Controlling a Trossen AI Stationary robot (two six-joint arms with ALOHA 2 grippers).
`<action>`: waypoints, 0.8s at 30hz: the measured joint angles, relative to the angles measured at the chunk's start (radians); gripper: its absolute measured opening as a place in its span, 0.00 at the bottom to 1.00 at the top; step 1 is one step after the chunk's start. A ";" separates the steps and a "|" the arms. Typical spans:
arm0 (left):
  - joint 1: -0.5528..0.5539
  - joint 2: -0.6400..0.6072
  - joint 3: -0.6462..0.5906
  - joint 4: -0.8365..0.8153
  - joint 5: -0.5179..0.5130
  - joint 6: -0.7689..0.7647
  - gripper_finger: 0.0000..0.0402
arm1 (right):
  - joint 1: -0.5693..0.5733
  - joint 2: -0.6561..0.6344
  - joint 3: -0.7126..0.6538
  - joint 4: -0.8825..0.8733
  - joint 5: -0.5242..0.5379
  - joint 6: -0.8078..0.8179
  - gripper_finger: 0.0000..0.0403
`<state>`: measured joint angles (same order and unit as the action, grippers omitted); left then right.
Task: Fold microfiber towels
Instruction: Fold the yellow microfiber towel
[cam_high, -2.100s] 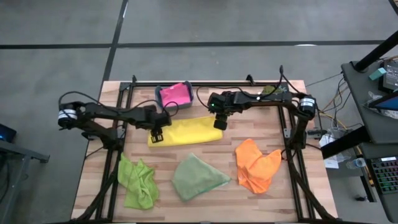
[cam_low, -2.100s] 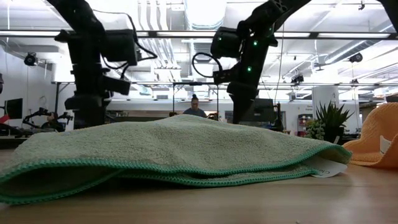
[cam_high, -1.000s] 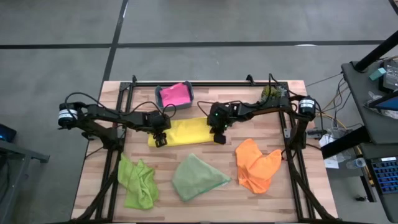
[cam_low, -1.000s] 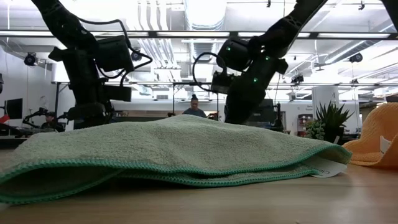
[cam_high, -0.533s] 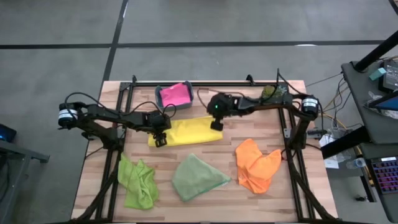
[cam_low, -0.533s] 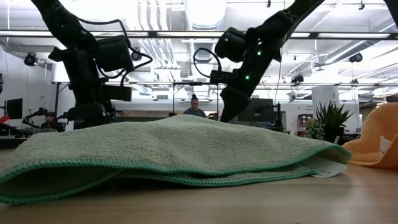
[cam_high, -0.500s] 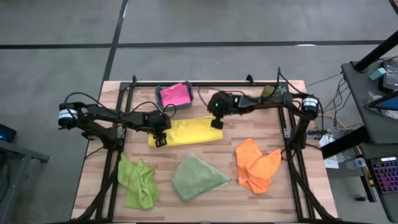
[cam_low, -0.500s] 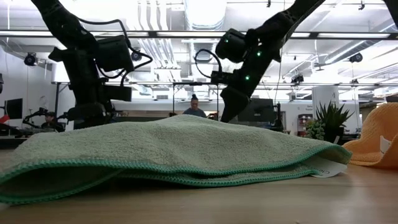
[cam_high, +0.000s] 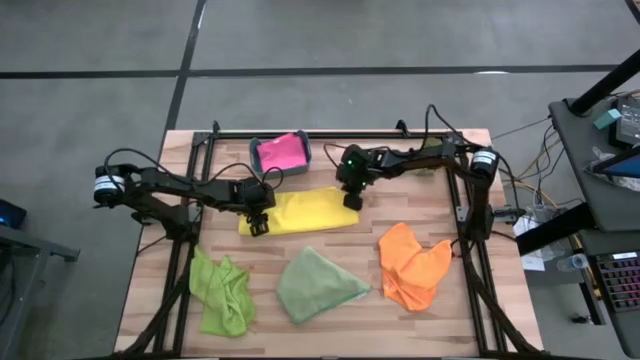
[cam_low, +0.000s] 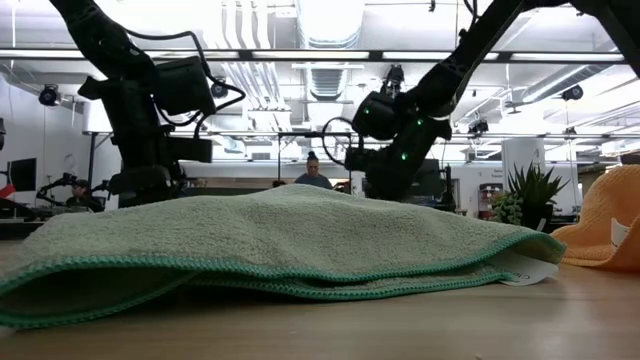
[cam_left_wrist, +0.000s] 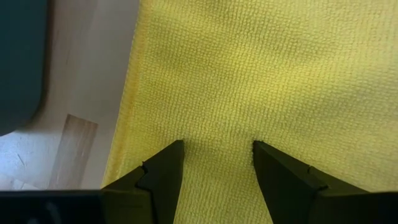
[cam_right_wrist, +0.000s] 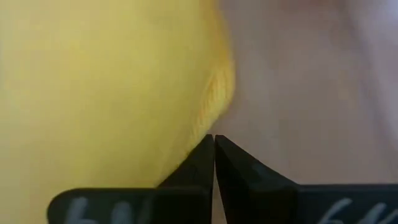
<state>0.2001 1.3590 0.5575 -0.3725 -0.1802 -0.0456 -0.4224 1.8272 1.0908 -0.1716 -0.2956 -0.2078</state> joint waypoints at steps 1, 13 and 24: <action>0.000 0.000 0.000 0.000 0.000 0.000 0.45 | 0.010 0.002 0.000 0.005 -0.020 -0.001 0.02; 0.000 0.000 0.000 0.000 0.000 0.000 0.45 | 0.199 -0.020 -0.001 0.005 0.028 0.006 0.02; 0.001 0.000 0.000 0.000 0.000 -0.001 0.45 | 0.224 -0.053 -0.001 -0.024 0.206 0.017 0.02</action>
<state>0.2008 1.3590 0.5575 -0.3729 -0.1806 -0.0463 -0.1988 1.7739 1.0901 -0.1959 -0.0893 -0.1905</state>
